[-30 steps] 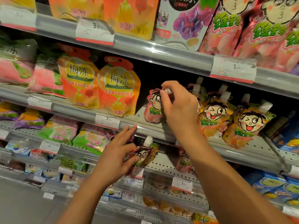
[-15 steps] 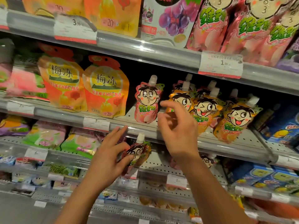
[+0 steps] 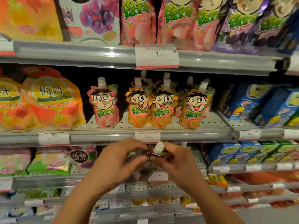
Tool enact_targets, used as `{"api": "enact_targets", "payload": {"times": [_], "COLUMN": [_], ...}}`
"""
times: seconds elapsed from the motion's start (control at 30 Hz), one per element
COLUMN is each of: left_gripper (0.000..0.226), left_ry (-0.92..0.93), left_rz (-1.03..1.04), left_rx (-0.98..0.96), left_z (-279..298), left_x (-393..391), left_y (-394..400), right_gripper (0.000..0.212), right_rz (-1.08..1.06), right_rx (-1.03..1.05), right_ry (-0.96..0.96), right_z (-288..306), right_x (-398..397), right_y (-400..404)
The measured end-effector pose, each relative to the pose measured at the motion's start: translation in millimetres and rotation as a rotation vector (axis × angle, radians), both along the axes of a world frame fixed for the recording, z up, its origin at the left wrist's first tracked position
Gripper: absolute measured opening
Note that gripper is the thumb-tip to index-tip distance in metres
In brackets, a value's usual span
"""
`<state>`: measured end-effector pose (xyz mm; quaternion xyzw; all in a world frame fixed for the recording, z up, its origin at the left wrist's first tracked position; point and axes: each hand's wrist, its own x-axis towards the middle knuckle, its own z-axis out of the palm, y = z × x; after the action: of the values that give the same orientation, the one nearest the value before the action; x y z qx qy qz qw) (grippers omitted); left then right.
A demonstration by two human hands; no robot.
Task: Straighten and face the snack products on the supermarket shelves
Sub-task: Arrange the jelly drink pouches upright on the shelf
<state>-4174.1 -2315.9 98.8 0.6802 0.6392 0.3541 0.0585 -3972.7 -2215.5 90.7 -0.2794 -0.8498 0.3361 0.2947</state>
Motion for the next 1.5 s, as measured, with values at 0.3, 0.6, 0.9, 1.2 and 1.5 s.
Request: {"api": "enact_targets", "payload": {"times": [0.3, 0.6, 0.9, 1.2, 1.5], "left_gripper": [0.056, 0.055, 0.018, 0.017, 0.023], "left_ry": [-0.01, -0.074, -0.03, 0.03, 0.03], "left_rz": [0.574, 0.643, 0.624, 0.553, 0.444], "left_rx": [0.313, 0.257, 0.244, 0.519, 0.213], "left_z": [69.9, 75.4, 87.6, 97.1, 22.8], "left_x": [3.8, 7.5, 6.7, 24.6, 28.7], "left_y": [62.0, 87.1, 60.6, 2.3, -18.3], "right_gripper": [0.014, 0.033, 0.038, 0.024, 0.017], "right_rz": [-0.136, -0.109, -0.086, -0.11, -0.098], "right_rx": [0.067, 0.103, 0.075, 0.032, -0.007], "right_ry": [0.073, 0.049, 0.064, 0.054, 0.163], "right_z": [-11.5, -5.2, -14.0, -19.2, 5.8], "right_x": [67.9, 83.8, 84.0, 85.0, 70.8], "right_y": [20.1, 27.4, 28.8, 34.2, 31.0]}}
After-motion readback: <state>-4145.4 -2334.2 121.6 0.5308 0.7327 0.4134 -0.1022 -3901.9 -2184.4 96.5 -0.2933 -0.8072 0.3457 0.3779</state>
